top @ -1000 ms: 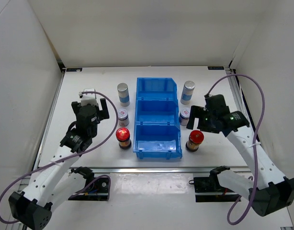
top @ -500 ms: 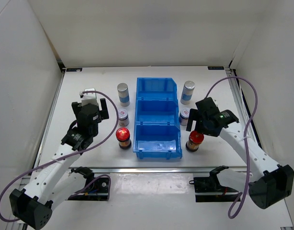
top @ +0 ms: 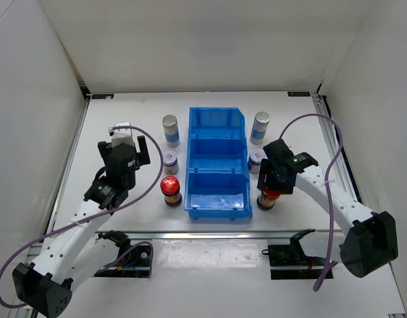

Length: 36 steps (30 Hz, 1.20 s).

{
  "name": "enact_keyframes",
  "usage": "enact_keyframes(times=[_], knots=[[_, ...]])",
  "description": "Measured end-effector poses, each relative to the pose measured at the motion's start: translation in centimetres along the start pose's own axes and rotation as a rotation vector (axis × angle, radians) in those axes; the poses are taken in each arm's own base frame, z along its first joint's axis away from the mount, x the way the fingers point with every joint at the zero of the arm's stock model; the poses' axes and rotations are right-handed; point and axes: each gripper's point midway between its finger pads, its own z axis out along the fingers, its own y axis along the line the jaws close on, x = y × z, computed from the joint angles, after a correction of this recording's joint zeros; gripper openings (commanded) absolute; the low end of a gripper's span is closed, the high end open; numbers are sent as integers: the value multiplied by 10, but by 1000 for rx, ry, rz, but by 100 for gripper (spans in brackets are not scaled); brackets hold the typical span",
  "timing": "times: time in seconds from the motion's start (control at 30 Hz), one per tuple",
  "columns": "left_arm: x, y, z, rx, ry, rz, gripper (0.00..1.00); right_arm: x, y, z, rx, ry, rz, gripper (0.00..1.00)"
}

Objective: Organize the condiment bottles

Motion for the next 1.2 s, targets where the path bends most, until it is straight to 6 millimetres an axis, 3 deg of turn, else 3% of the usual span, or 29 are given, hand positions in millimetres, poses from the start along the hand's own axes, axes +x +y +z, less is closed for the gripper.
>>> enact_keyframes(times=[0.03, 0.07, 0.17, 0.3, 0.43, 0.57, 0.67, 0.83, 1.2], knots=[[-1, 0, 0, -1, -3, -2, 100, 0, 0, 0, 0, 0, -1, 39], [-1, 1, -1, -2, -5, -3, 100, 0, 0, -1, 3, -2, -6, 34], [-2, 1, -1, -2, -7, -5, 100, 0, -2, -7, 27, -15, -32, 25], [-2, 1, -1, -3, -8, -5, 100, -17, 4, -44, 26, -112, -84, 20], [-2, 1, -1, -3, -8, -5, 100, -45, 42, -104, -127, -290, -155, 10], [-2, 1, -1, -3, -7, -5, 100, -44, 77, -126, -225, -331, -230, 7], [-2, 2, -1, -4, -7, -5, 100, -27, 102, -116, -232, -284, -315, 7], [-3, 5, -2, -21, -12, -12, 100, 2, 132, -79, -200, -177, -404, 2], [-11, 8, -7, -23, -41, -37, 100, 31, 132, -9, -112, -59, -369, 6]])
